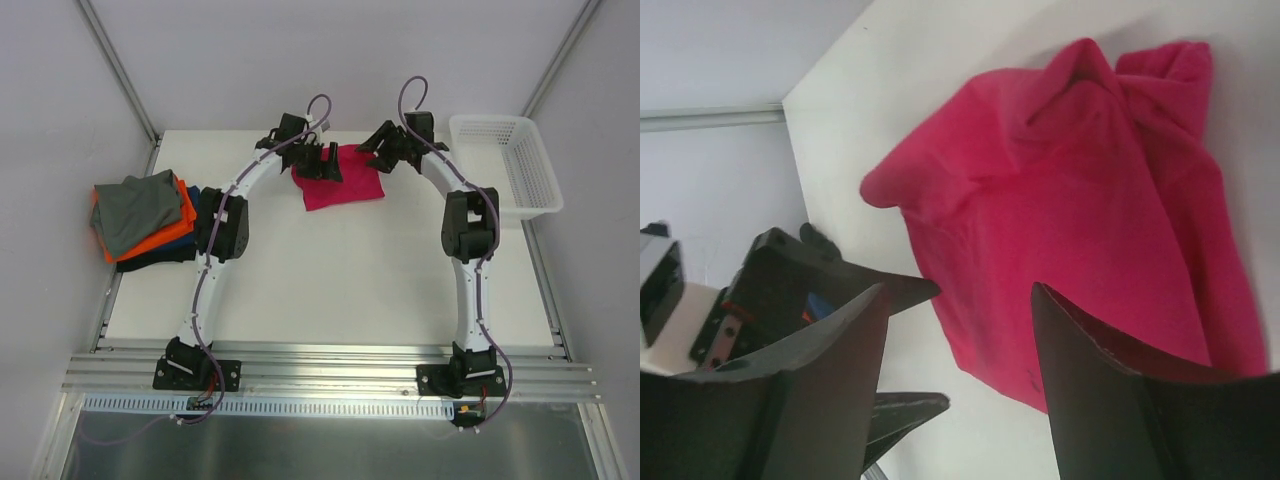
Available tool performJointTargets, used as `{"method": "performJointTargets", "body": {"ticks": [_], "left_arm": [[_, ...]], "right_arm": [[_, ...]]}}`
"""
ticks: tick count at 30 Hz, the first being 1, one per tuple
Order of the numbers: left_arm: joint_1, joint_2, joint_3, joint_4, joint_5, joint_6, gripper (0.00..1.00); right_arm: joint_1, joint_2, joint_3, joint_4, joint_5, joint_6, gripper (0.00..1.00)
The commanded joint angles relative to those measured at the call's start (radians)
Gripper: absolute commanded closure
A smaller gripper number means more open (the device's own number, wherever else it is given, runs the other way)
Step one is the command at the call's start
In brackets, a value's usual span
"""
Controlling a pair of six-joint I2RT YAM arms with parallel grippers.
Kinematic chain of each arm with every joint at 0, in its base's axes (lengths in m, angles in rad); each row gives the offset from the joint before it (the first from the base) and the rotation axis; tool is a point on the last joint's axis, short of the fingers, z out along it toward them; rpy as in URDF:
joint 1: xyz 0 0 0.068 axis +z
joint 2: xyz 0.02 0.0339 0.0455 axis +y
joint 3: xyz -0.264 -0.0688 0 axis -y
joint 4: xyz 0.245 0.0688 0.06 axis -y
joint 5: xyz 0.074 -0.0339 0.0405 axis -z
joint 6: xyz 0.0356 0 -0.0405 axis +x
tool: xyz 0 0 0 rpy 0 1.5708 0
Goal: Fold and stack the t-shirts
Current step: Smooth out wrinkles on the folded tshirt
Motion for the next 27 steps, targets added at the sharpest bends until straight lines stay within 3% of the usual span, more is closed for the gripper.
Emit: {"method": "performJointTargets", "body": {"ticks": [1,7,13,21,27], "left_arm": [[0.009,0.034,0.031,0.017,0.001,0.002,0.13],[0.012,0.036,-0.027,0.020,0.057,-0.065,0.15],[0.035,-0.016,-0.134,0.020,0.140,-0.119,0.18],[0.080,-0.086,-0.192,-0.035,0.165,-0.084,0.19],[0.095,-0.182,-0.260,-0.099,0.214,-0.044,0.19]], "right_arm": [[0.009,0.019,0.016,-0.009,-0.019,-0.024,0.38],[0.029,0.036,-0.008,-0.052,-0.013,-0.028,0.37],[0.038,-0.028,-0.189,-0.103,-0.029,-0.022,0.37],[0.046,-0.183,-0.381,-0.173,-0.025,-0.041,0.36],[0.063,-0.272,-0.412,-0.213,0.001,-0.071,0.36]]}}
